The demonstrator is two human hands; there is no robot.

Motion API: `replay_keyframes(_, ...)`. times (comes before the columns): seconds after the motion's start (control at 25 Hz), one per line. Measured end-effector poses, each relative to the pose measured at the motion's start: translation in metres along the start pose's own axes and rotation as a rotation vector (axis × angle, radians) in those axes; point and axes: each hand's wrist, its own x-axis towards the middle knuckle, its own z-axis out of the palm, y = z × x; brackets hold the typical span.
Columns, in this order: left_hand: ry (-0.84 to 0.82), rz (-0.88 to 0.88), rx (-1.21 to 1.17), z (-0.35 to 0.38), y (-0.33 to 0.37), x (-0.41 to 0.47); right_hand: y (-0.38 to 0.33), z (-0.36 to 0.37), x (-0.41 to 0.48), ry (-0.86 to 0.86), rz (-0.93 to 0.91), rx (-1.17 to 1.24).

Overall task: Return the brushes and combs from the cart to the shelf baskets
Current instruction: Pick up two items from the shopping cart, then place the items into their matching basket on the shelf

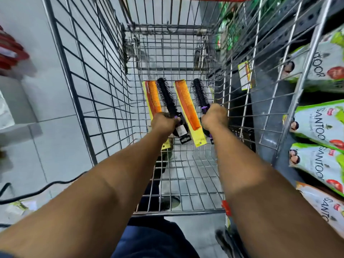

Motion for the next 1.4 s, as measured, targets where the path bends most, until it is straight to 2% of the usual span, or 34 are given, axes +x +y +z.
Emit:
replay_keyframes(0.2,-0.031,0.024,-0.248,-0.014,0.005,-0.018,0.001,-0.021,-0.013,-0.048,0.061,0.32)
replay_keyframes(0.4,-0.077,0.121,-0.388,-0.036,0.029,-0.061,0.006,-0.051,-0.047,-0.179,0.017,0.69)
replay_keyframes(0.56,-0.182,0.201,-0.455,-0.057,0.043,-0.105,0.005,-0.085,-0.089,-0.193,-0.048,0.854)
replay_keyframes(0.88,-0.449,0.45,-0.335,-0.097,0.073,-0.222,0.044,-0.148,-0.201,0.017,-0.206,1.054)
replay_keyframes(1.04,-0.551,0.545,-0.267,-0.102,0.082,-0.283,0.082,-0.177,-0.255,0.07,-0.251,1.254)
replay_keyframes(1.24,-0.707,0.64,-0.143,-0.074,0.089,-0.358,0.154,-0.208,-0.327,0.208,-0.278,1.44)
replay_keyframes(1.4,-0.892,0.691,-0.055,-0.034,0.095,-0.412,0.223,-0.225,-0.368,0.366,-0.206,1.5)
